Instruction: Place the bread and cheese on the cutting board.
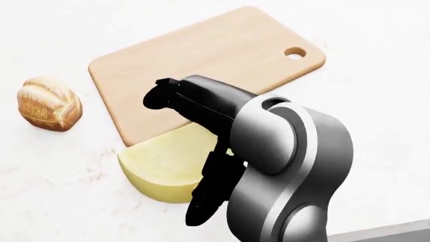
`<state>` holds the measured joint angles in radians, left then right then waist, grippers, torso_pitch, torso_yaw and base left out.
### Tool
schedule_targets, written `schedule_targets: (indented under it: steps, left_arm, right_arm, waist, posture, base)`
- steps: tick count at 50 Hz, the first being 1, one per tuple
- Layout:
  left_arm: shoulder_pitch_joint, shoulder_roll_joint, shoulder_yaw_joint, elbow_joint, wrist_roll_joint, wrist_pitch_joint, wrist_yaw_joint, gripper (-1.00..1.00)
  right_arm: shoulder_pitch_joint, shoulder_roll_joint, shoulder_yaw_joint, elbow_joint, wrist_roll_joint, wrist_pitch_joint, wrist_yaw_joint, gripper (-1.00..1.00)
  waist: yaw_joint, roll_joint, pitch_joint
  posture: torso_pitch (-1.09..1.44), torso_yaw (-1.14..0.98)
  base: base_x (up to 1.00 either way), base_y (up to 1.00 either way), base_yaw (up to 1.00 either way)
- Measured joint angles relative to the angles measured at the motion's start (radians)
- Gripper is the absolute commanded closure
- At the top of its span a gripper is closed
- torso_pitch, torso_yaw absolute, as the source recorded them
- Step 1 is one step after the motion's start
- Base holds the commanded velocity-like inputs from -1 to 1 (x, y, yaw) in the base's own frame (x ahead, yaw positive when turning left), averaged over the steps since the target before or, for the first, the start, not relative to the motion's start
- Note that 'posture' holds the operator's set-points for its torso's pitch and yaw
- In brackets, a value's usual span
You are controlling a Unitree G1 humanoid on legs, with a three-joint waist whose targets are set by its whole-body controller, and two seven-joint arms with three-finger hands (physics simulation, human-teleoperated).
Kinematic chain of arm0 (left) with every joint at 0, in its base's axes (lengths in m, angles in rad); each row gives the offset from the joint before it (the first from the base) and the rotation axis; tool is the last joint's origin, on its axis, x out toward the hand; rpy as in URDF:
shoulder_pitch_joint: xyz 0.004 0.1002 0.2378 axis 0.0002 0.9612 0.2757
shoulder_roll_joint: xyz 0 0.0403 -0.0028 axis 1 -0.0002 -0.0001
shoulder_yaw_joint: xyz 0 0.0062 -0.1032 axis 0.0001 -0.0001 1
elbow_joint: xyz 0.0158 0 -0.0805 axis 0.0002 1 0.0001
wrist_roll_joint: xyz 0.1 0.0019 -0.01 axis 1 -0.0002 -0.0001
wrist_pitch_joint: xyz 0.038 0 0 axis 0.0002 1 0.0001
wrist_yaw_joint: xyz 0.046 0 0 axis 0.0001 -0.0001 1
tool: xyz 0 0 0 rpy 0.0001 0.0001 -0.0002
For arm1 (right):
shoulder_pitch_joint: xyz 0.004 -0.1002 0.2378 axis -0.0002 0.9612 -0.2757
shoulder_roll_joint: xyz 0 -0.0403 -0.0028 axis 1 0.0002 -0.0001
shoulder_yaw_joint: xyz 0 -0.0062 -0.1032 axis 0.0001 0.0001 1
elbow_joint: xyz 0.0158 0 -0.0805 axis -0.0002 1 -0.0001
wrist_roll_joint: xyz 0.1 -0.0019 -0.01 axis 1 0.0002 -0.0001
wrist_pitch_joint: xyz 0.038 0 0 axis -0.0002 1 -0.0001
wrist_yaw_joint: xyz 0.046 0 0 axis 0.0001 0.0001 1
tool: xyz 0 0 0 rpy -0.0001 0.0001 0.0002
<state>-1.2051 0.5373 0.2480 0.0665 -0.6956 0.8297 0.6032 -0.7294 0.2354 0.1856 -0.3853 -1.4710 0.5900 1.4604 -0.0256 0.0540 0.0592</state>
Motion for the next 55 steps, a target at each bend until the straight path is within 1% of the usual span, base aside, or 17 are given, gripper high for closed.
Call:
schedule_targets:
  steps: [3, 4, 5, 7, 21, 23, 27, 29, 38, 41, 42, 44, 46, 47, 48, 52, 55]
  left_arm:
    - [0.000, 0.002, 0.001, 0.000, -0.002, 0.000, 0.001, -1.00]
    - [0.000, 0.003, 0.002, 0.001, -0.002, 0.001, 0.001, -1.00]
    - [0.000, 0.003, 0.003, 0.001, -0.003, 0.001, 0.001, -1.00]
    - [-0.001, 0.004, 0.003, 0.003, -0.003, 0.000, 0.002, -1.00]
    - [-0.002, 0.001, -0.002, 0.004, -0.003, -0.004, 0.002, -1.00]
    - [-0.001, 0.001, -0.001, 0.001, -0.003, -0.003, 0.003, -1.00]
    - [0.001, 0.000, 0.000, 0.000, -0.006, -0.002, 0.002, -1.00]
    - [0.001, 0.000, 0.001, -0.001, -0.007, -0.002, 0.003, -1.00]
    - [0.002, -0.002, -0.002, -0.003, -0.008, -0.003, 0.003, -1.00]
    - [0.001, -0.001, -0.002, -0.002, -0.008, -0.003, 0.003, -1.00]
    - [0.000, -0.001, -0.002, -0.002, -0.009, -0.003, 0.003, -1.00]
    - [0.000, -0.001, -0.001, -0.002, -0.009, -0.003, 0.003, -1.00]
    - [-0.001, 0.000, -0.001, -0.003, -0.010, -0.003, 0.004, -1.00]
    - [-0.001, 0.000, 0.000, -0.002, -0.010, -0.003, 0.004, -1.00]
    - [-0.002, 0.001, 0.000, -0.001, -0.010, -0.004, 0.004, -1.00]
    - [-0.002, 0.002, 0.001, 0.000, -0.010, -0.006, 0.004, -1.00]
    - [-0.001, 0.001, 0.000, 0.003, -0.008, -0.008, 0.003, -1.00]
  right_arm:
    - [0.004, 0.003, -0.001, -0.005, -0.005, -0.007, -0.001, -0.51]
    - [0.004, 0.004, -0.001, -0.006, -0.007, -0.008, -0.002, -0.37]
    - [0.003, 0.005, -0.002, -0.006, -0.008, -0.009, -0.004, -0.36]
    - [0.002, 0.006, -0.003, -0.007, -0.008, -0.013, -0.009, -0.44]
    - [0.008, 0.004, -0.004, -0.008, -0.010, -0.025, -0.014, -0.38]
    - [0.011, 0.002, -0.005, -0.005, -0.008, -0.029, -0.017, -0.36]
    - [0.027, 0.000, 0.011, -0.010, -0.013, -0.052, -0.037, -0.29]
    - [0.032, 0.006, 0.015, -0.011, -0.021, -0.064, -0.042, -0.22]
    - [0.046, 0.025, 0.021, -0.021, -0.046, -0.099, -0.046, -0.08]
    - [0.045, 0.027, 0.019, -0.020, -0.046, -0.104, -0.043, 0.12]
    - [0.046, 0.027, 0.021, -0.021, -0.047, -0.108, -0.044, 0.40]
    - [0.045, 0.027, 0.022, -0.022, -0.048, -0.114, -0.042, 0.42]
    - [0.043, 0.028, 0.024, -0.020, -0.049, -0.118, -0.034, 0.69]
    - [0.042, 0.030, 0.024, -0.019, -0.049, -0.118, -0.029, 0.93]
    - [0.039, 0.032, 0.025, -0.017, -0.050, -0.118, -0.022, 1.00]
    - [0.015, 0.040, 0.018, -0.007, -0.058, -0.109, 0.036, 1.00]
    - [-0.050, 0.042, -0.002, -0.006, -0.076, -0.097, 0.096, 1.00]
  waist:
    - [0.000, 0.000, -0.001]
    - [0.000, -0.001, -0.001]
    - [0.000, -0.001, -0.002]
    - [0.000, -0.001, -0.003]
    - [-0.001, -0.003, -0.005]
    - [-0.001, -0.004, -0.005]
    - [-0.001, -0.004, -0.007]
    - [-0.001, -0.004, -0.008]
    - [-0.003, -0.003, -0.009]
    - [-0.003, -0.003, -0.009]
    - [-0.003, -0.003, -0.009]
    - [-0.003, -0.003, -0.009]
    - [-0.003, -0.004, -0.009]
    - [-0.003, -0.004, -0.008]
    - [-0.003, -0.004, -0.007]
    - [-0.003, -0.002, 0.000]
    - [-0.003, 0.001, 0.009]
  posture:
    - [0.00, 0.00]
    - [0.00, 0.00]
    - [0.00, 0.00]
    - [0.00, 0.00]
    - [0.00, 0.00]
    - [0.00, 0.00]
    - [0.00, 0.00]
    - [0.00, 0.00]
    - [0.00, 0.00]
    - [0.00, 0.00]
    - [0.00, 0.00]
    - [0.00, 0.00]
    - [0.00, 0.00]
    - [0.00, 0.00]
    - [0.00, 0.00]
    - [0.00, 0.00]
    - [0.00, 0.00]
  base:
    - [0.00, 0.00, 0.00]
    - [0.00, 0.00, 0.00]
    - [0.00, 0.00, 0.00]
    - [0.00, 0.00, 0.00]
    - [0.00, 0.00, 0.00]
    - [0.00, 0.00, 0.00]
    - [0.00, 0.00, 0.00]
    - [0.00, 0.00, 0.00]
    - [0.00, 0.00, 0.00]
    - [0.00, 0.00, 0.00]
    - [0.00, 0.00, 0.00]
    - [0.00, 0.00, 0.00]
    - [0.00, 0.00, 0.00]
    - [0.00, 0.00, 0.00]
    - [0.00, 0.00, 0.00]
    - [0.00, 0.00, 0.00]
    - [0.00, 0.00, 0.00]
